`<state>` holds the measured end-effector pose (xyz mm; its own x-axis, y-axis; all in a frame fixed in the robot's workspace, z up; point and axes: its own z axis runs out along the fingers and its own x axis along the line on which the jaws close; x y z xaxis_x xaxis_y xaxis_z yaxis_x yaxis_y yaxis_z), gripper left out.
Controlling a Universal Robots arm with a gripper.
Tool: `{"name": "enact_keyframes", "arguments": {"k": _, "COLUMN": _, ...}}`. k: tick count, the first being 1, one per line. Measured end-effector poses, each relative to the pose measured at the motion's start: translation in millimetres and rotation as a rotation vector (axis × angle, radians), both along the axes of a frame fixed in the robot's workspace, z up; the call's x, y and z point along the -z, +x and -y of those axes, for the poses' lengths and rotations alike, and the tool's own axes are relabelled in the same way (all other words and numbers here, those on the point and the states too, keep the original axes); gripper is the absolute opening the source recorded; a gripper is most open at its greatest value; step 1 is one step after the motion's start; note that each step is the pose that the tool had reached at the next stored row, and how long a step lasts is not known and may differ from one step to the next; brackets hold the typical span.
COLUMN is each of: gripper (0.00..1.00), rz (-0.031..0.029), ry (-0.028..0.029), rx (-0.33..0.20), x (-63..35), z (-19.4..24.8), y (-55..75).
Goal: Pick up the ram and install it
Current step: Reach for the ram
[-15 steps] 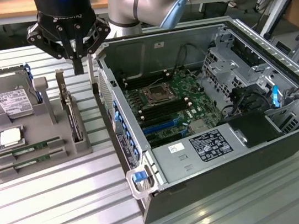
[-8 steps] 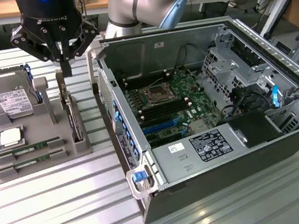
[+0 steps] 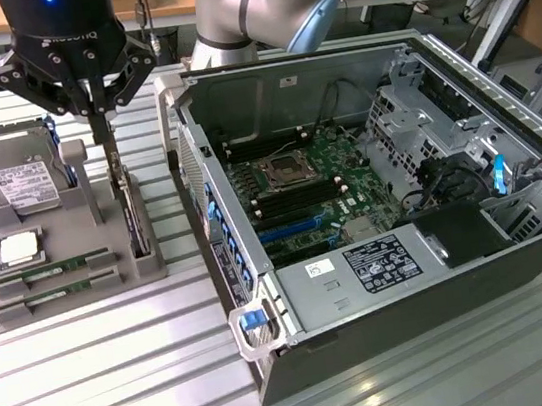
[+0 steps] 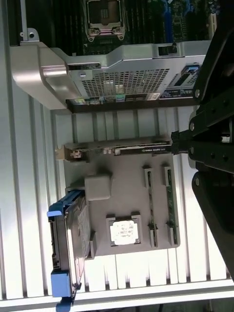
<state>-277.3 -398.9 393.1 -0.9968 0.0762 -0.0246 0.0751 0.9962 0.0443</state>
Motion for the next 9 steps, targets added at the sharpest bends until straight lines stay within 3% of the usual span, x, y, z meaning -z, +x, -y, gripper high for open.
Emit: {"name": "enact_keyframes", "arguments": {"k": 9, "gripper": 0.1, "rz": 0.0001, "ry": 0.0001, "rx": 0.0, "x": 0.0, "z": 0.0, "y": -19.9}}
